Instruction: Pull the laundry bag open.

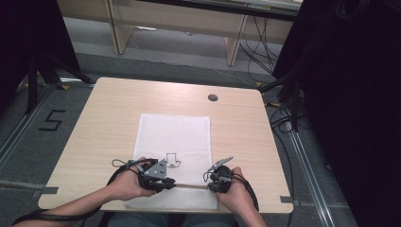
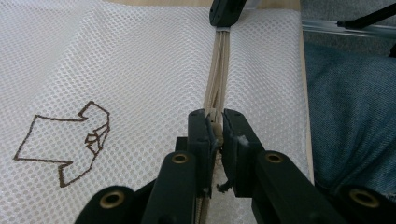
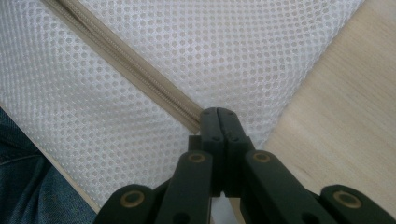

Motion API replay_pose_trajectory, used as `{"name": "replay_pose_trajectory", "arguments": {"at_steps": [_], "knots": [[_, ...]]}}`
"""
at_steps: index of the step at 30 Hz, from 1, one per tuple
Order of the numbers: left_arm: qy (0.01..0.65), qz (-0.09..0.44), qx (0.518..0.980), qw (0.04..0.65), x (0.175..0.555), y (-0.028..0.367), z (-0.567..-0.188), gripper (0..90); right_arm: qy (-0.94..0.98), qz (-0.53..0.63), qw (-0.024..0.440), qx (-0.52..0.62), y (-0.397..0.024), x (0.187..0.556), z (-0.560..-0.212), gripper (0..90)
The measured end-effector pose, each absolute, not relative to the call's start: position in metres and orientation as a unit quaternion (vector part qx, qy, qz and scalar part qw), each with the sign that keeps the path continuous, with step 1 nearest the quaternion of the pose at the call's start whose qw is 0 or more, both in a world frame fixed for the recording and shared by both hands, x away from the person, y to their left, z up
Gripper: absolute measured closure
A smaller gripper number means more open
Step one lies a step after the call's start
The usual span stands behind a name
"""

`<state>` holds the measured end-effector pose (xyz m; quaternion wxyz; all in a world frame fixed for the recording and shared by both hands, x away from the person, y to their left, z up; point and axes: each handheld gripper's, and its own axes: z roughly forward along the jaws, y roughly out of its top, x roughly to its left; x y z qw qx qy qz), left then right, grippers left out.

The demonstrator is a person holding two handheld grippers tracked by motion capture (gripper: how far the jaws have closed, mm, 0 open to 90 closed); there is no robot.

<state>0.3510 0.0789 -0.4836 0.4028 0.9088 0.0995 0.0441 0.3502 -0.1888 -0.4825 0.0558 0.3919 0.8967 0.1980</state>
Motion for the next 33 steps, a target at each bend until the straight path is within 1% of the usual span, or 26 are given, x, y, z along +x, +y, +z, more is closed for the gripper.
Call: {"name": "replay_pose_trajectory", "arguments": {"at_steps": [6, 12, 15, 27, 29, 31, 33], "knots": [[0.095, 0.047, 0.911, 0.398, 0.351, 0.08, -0.483, 81.8, 0.897, 0.198, 0.057, 0.392, -0.189, 0.35, -0.482, 90.0], [0.108, 0.043, 0.906, 0.407, 0.35, 0.086, -0.484, 81.7, 0.894, 0.197, 0.052, 0.4, -0.188, 0.349, -0.482, 90.0], [0.098, 0.044, 0.909, 0.403, 0.35, 0.086, -0.483, 81.8, 0.896, 0.197, 0.056, 0.395, -0.188, 0.35, -0.482, 90.0], [0.112, 0.043, 0.906, 0.407, 0.35, 0.093, -0.484, 81.8, 0.896, 0.197, 0.056, 0.394, -0.189, 0.35, -0.482, 90.0], [0.108, 0.048, 0.909, 0.401, 0.35, 0.094, -0.483, 81.7, 0.89, 0.194, 0.045, 0.409, -0.187, 0.348, -0.482, 90.0], [0.105, 0.049, 0.91, 0.399, 0.349, 0.093, -0.483, 81.8, 0.895, 0.197, 0.055, 0.396, -0.188, 0.35, -0.482, 90.0], [0.105, 0.05, 0.909, 0.4, 0.349, 0.094, -0.483, 81.8, 0.895, 0.197, 0.055, 0.396, -0.188, 0.35, -0.482, 90.0]]}}
